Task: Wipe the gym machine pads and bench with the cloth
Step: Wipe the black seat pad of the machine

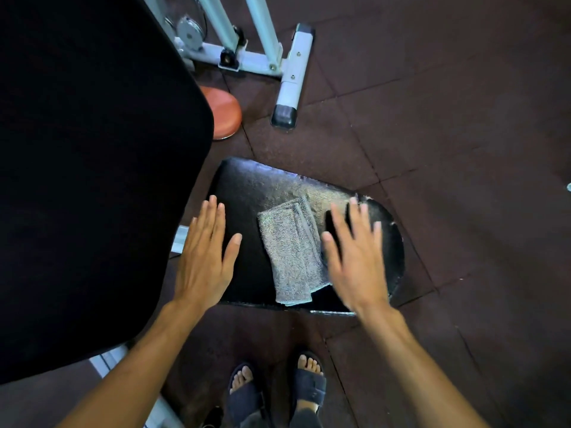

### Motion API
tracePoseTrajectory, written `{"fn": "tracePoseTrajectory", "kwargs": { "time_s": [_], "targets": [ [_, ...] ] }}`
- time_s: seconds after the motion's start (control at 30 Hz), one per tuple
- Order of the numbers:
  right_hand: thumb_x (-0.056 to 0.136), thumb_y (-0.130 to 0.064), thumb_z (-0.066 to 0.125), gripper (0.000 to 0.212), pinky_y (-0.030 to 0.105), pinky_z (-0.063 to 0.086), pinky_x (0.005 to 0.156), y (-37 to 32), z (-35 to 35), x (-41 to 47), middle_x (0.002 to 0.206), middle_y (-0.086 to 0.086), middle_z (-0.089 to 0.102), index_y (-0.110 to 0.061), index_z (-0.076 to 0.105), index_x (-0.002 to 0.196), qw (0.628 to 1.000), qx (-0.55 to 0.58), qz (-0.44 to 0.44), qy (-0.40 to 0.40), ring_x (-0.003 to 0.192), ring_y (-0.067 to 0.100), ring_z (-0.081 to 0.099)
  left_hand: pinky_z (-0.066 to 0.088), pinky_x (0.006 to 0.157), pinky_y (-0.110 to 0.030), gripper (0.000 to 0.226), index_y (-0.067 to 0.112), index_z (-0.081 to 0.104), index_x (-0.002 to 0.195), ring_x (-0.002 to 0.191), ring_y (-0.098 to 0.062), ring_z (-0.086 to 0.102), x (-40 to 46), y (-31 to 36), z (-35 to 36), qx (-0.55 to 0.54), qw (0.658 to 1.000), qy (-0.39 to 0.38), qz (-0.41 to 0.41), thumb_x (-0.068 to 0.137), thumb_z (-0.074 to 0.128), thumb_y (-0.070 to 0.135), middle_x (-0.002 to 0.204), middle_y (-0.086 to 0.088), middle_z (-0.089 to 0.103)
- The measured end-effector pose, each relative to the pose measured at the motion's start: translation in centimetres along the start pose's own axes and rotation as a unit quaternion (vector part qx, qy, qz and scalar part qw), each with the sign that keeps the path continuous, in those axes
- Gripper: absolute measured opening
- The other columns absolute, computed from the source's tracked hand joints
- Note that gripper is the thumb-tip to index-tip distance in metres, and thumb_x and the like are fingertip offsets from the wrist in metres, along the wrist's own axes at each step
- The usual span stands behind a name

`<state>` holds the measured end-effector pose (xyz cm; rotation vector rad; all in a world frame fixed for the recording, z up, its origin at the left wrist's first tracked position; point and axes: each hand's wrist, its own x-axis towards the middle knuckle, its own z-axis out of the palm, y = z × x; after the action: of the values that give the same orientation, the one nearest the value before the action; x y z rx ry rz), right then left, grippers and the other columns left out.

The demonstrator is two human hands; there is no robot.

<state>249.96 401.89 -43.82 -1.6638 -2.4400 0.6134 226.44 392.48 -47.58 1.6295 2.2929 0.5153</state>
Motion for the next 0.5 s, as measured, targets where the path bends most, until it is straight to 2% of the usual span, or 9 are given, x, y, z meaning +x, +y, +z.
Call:
{"fn": "tracePoseTrajectory", "kwargs": {
  "time_s": [0.1, 0.17, 0.27, 0.37, 0.5],
  "targets": [
    [0.102, -0.042, 0.024, 0.054, 0.052, 0.012, 0.121, 2.6, -0.2, 0.9, 0.164, 0.008, 0.011, -0.023, 0.025, 0.152, 0.998, -0.065, 0.009, 0.011, 0.152, 0.025, 0.003, 0.005, 0.124, -0.045, 0.067, 0.007, 0.015, 0.154, 0.153, -0.023, 0.001, -0.1, 4.7, 0.1, 0.016, 0.999, 0.019, 0.027, 0.102, 0.012, 0.049, 0.164, -0.013, 0.004],
    [0.102, -0.040, 0.025, 0.052, 0.053, 0.012, 0.121, 2.4, 0.3, 0.9, 0.163, 0.007, 0.013, -0.025, 0.024, 0.152, 0.993, -0.117, 0.007, 0.018, 0.152, 0.025, 0.006, 0.003, 0.124, -0.044, 0.063, 0.009, 0.017, 0.154, 0.152, -0.026, -0.001, -0.4, 9.2, 1.6, 0.034, 0.998, 0.003, 0.061, 0.102, 0.007, 0.044, 0.164, -0.013, 0.004],
    [0.103, -0.041, 0.023, 0.052, 0.053, 0.011, 0.121, 2.4, 0.8, 0.2, 0.164, 0.004, 0.012, -0.029, 0.021, 0.153, 0.990, -0.135, 0.027, 0.033, 0.152, 0.023, 0.005, 0.006, 0.124, -0.046, 0.062, 0.005, 0.014, 0.154, 0.152, -0.028, 0.000, 0.3, 12.9, 4.1, 0.069, 0.996, -0.026, 0.043, 0.103, 0.006, 0.040, 0.163, -0.016, 0.004],
    [0.102, -0.043, 0.022, 0.052, 0.052, 0.013, 0.121, 2.9, 0.6, 0.4, 0.164, 0.003, 0.012, -0.031, 0.021, 0.153, 0.991, -0.128, 0.025, 0.039, 0.152, 0.023, 0.006, 0.002, 0.124, -0.042, 0.062, 0.006, 0.005, 0.154, 0.152, -0.027, -0.004, 3.5, 11.9, 4.2, 0.107, 0.992, -0.042, 0.053, 0.102, 0.008, 0.039, 0.164, -0.013, -0.001],
    [0.102, -0.044, 0.022, 0.052, 0.051, 0.013, 0.121, 2.5, 0.6, 0.8, 0.164, 0.003, 0.013, -0.031, 0.021, 0.153, 0.990, -0.134, 0.012, 0.038, 0.152, 0.024, 0.007, 0.002, 0.124, -0.042, 0.066, 0.010, 0.001, 0.155, 0.152, -0.024, -0.004, 7.5, 5.8, 1.1, 0.153, 0.986, -0.060, 0.039, 0.098, 0.002, 0.044, 0.164, -0.010, -0.001]
  ]
}}
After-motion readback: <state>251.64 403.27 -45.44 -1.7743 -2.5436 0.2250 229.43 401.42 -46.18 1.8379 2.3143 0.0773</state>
